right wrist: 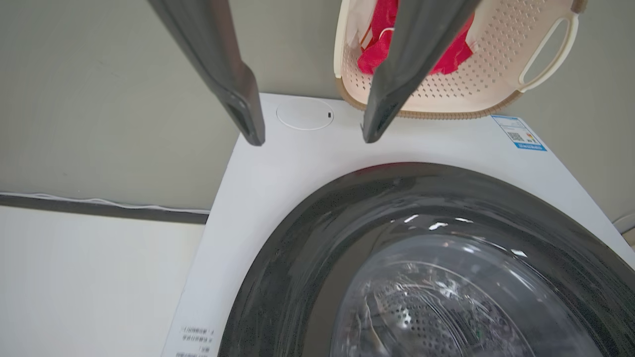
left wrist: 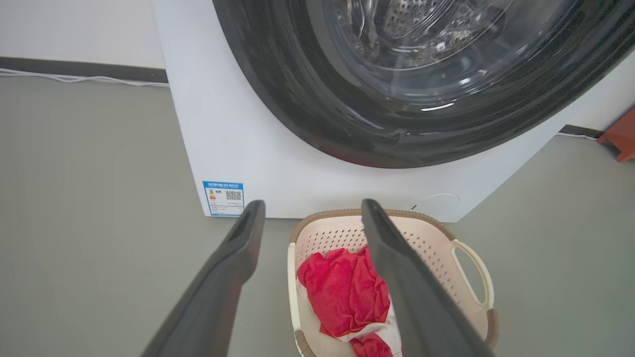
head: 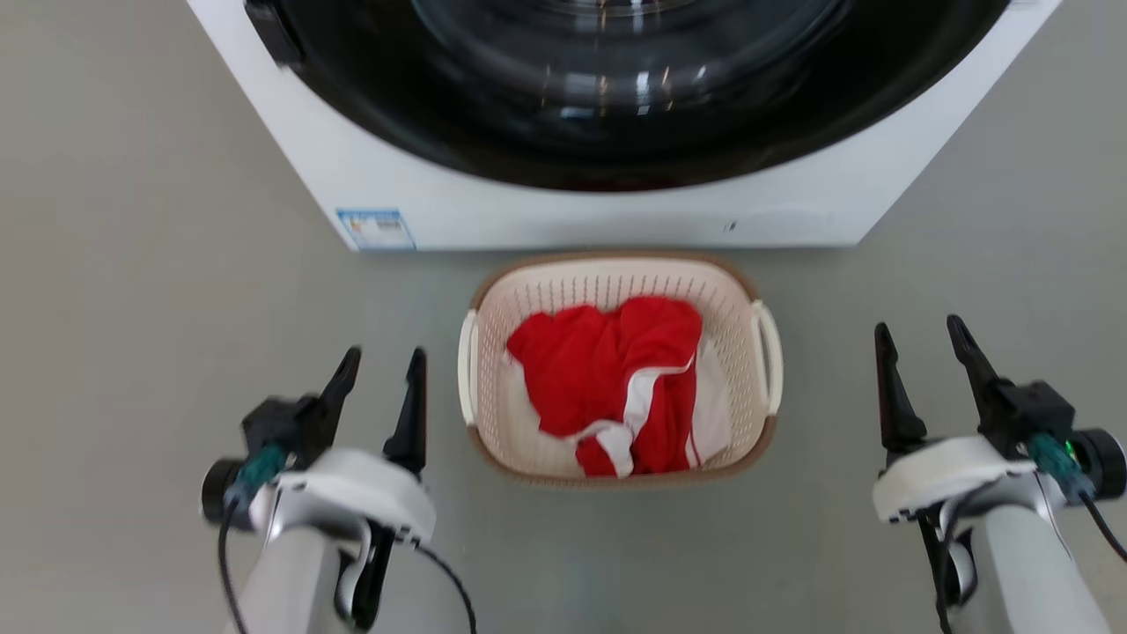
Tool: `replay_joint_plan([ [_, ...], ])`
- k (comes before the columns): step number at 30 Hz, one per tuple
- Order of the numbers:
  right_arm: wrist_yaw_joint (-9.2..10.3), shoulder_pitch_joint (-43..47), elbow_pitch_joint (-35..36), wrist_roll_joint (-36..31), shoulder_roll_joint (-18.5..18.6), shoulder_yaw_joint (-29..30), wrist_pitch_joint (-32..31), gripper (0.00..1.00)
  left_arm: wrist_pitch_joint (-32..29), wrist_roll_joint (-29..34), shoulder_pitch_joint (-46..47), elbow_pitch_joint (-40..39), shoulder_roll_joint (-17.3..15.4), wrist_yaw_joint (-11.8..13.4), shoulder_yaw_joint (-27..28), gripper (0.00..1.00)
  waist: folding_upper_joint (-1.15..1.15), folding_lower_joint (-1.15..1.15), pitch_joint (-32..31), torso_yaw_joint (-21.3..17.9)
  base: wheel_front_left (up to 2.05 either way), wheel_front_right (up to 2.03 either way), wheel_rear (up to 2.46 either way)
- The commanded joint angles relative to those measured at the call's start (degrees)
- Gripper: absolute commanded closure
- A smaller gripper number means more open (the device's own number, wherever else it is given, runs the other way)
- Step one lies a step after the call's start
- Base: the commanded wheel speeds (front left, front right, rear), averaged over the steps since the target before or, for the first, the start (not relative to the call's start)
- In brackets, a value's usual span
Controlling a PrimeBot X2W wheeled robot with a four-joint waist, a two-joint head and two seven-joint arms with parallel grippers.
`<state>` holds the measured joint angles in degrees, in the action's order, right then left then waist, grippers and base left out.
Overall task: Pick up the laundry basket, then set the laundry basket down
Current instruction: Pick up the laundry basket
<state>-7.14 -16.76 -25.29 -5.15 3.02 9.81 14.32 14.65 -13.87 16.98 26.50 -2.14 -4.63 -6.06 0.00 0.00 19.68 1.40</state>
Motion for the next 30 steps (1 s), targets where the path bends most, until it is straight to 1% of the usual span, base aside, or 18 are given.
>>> replay_joint_plan([
  [1, -0.35, -1.56, 0.08, -0.74, 0.02, -1.03, 0.68, 0.00, 0.35, -0.31, 2.39, -0.44, -0.74, 0.00, 1.19, 0.00, 0.00, 0.00, 4.18, 1.29, 0.00, 0.00, 0.00],
  [6, -0.35, -9.27, -9.06, -3.70, -0.08, -0.07, 0.67, 0.00, 0.35, -1.35, 10.34, 8.69, -0.74, 0.31, -1.99, 0.00, 0.00, 0.00, 10.34, 2.25, 0.00, 0.00, 0.00],
  [11, -0.35, -16.35, -15.42, -6.45, -0.11, -0.06, 0.67, 0.00, 0.35, -3.38, 17.71, 15.13, -0.74, 0.73, -3.97, 0.00, 0.00, 0.00, 16.74, 2.83, 0.00, 0.00, 0.00],
  [16, -0.35, -21.47, -17.31, -6.46, -0.12, -1.26, 0.67, 0.00, 0.35, -5.76, 22.86, 17.19, -0.74, 1.06, -4.72, 0.00, 0.00, 0.00, 22.31, 2.70, 0.00, 0.00, 0.00],
  [19, -0.35, -23.21, -18.10, -6.96, -0.13, -1.19, 0.67, 0.00, 0.35, -6.11, 25.12, 18.07, -0.74, 1.31, -5.13, 0.00, 0.00, 0.00, 24.94, 2.59, 0.00, 0.00, 0.00],
  [30, -0.35, -27.28, -19.83, -8.29, -0.13, 0.17, 0.68, 0.00, 0.35, -6.20, 30.24, 19.53, -0.74, 1.98, -4.92, 0.00, 0.00, 0.00, 31.30, 1.82, 0.00, 0.00, 0.00],
])
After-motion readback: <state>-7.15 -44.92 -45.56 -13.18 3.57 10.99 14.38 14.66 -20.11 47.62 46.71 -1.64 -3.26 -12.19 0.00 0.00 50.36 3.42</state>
